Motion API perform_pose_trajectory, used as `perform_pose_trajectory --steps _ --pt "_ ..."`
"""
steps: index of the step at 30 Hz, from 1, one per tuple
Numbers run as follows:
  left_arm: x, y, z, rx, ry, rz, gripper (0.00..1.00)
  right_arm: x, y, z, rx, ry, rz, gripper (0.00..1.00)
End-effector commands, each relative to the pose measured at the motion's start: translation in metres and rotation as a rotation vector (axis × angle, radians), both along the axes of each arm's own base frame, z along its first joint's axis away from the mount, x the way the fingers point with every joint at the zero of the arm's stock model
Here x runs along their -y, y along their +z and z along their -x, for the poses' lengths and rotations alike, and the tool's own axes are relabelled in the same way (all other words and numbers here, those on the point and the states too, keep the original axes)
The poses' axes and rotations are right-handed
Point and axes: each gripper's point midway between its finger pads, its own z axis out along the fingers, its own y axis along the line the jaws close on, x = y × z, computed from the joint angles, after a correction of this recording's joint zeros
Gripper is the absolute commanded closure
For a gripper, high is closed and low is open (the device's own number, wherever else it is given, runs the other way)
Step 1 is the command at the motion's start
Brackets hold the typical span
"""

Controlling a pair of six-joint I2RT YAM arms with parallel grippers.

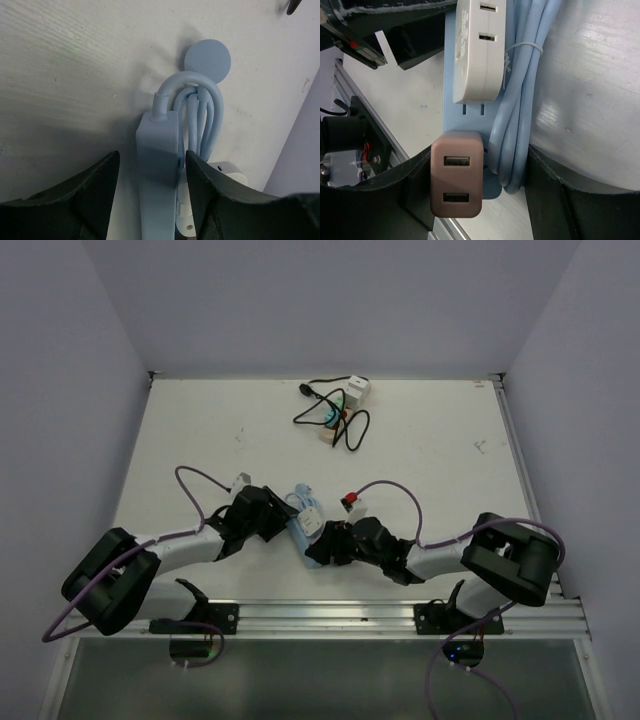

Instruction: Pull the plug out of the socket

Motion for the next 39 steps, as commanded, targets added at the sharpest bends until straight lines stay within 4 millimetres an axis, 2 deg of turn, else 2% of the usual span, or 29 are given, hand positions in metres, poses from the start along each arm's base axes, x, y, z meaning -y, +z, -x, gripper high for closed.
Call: perform_pose_trajectory --steps 1,2,4,5,7,8,9,11,12,14,15,18,20,23,24,25,29,31,32,35,38,39 --pt "0.001 0.0 -0.005 0.011 0.005 0.001 0.41 0.005 -0.019 0.007 -0.036 0.022 0.053 1.0" --pt "0.0 0.0 -0.005 0.009 0.008 -0.002 0.48 0.005 -0.02 0.008 -0.036 0.025 0.057 1.0" --pt "-0.002 -0.002 -0.005 0.005 0.014 -0.013 0.53 0.006 -0.021 0.007 -0.035 0.023 0.06 1.0" --pt "-0.004 -0.003 -0.004 0.003 0.016 -0.02 0.61 0.006 -0.02 0.008 -0.032 0.026 0.061 1.0" --pt "-0.006 -0.003 -0.004 0.009 0.018 -0.036 0.69 0.006 -0.02 0.007 -0.031 0.024 0.065 1.0" --pt "-0.007 -0.004 -0.004 0.009 0.017 -0.042 0.76 0.006 -0.019 0.007 -0.028 0.026 0.065 1.0" --pt "-0.009 -0.003 -0.004 0.013 0.018 -0.046 0.8 0.007 -0.02 0.008 -0.03 0.029 0.071 0.97" --pt "-0.011 -0.002 -0.004 0.024 0.01 -0.062 0.91 0.006 -0.018 0.007 -0.024 0.035 0.073 0.87" --pt "-0.012 -0.001 -0.004 0.03 0.011 -0.069 0.94 0.005 -0.014 0.006 -0.017 0.036 0.066 0.76" --pt "-0.014 0.0 -0.004 0.042 -0.002 -0.089 1.0 0.003 -0.009 0.006 -0.007 0.04 0.058 0.6" --pt "-0.015 0.001 -0.004 0.047 -0.006 -0.096 1.0 0.001 -0.003 0.008 -0.009 0.058 0.04 0.46" --pt "-0.016 0.006 -0.005 0.077 -0.037 -0.123 1.0 -0.002 0.007 0.009 -0.004 0.07 0.032 0.23" --pt "-0.016 0.009 -0.005 0.097 -0.068 -0.15 1.0 -0.001 0.02 0.007 0.019 0.069 0.032 0.14" --pt "-0.017 0.015 -0.007 0.125 -0.104 -0.183 1.0 0.004 0.038 -0.001 0.061 0.045 0.057 0.11" --pt "-0.017 0.018 -0.007 0.139 -0.116 -0.183 1.0 0.01 0.035 0.001 0.052 0.043 0.095 0.1" --pt "-0.016 0.019 -0.006 0.148 -0.133 -0.194 1.0 0.013 0.045 -0.004 0.076 0.017 0.094 0.09" --pt "-0.014 0.025 -0.004 0.174 -0.172 -0.193 1.0 0.012 0.066 -0.014 0.108 0.004 0.12 0.11" --pt "-0.01 0.029 -0.004 0.191 -0.194 -0.183 1.0 0.015 0.069 -0.017 0.106 -0.007 0.142 0.13" --pt "-0.01 0.031 -0.004 0.196 -0.198 -0.178 1.0 0.013 0.079 -0.023 0.121 -0.023 0.135 0.15" --pt "-0.006 0.034 -0.002 0.204 -0.215 -0.161 1.0 0.007 0.091 -0.028 0.13 -0.027 0.118 0.19" --pt "-0.002 0.038 -0.001 0.214 -0.232 -0.143 1.0 -0.002 0.097 -0.032 0.124 -0.022 0.103 0.22" --pt "0.0 0.041 -0.001 0.222 -0.241 -0.13 1.0 -0.005 0.09 -0.031 0.104 -0.012 0.115 0.23"
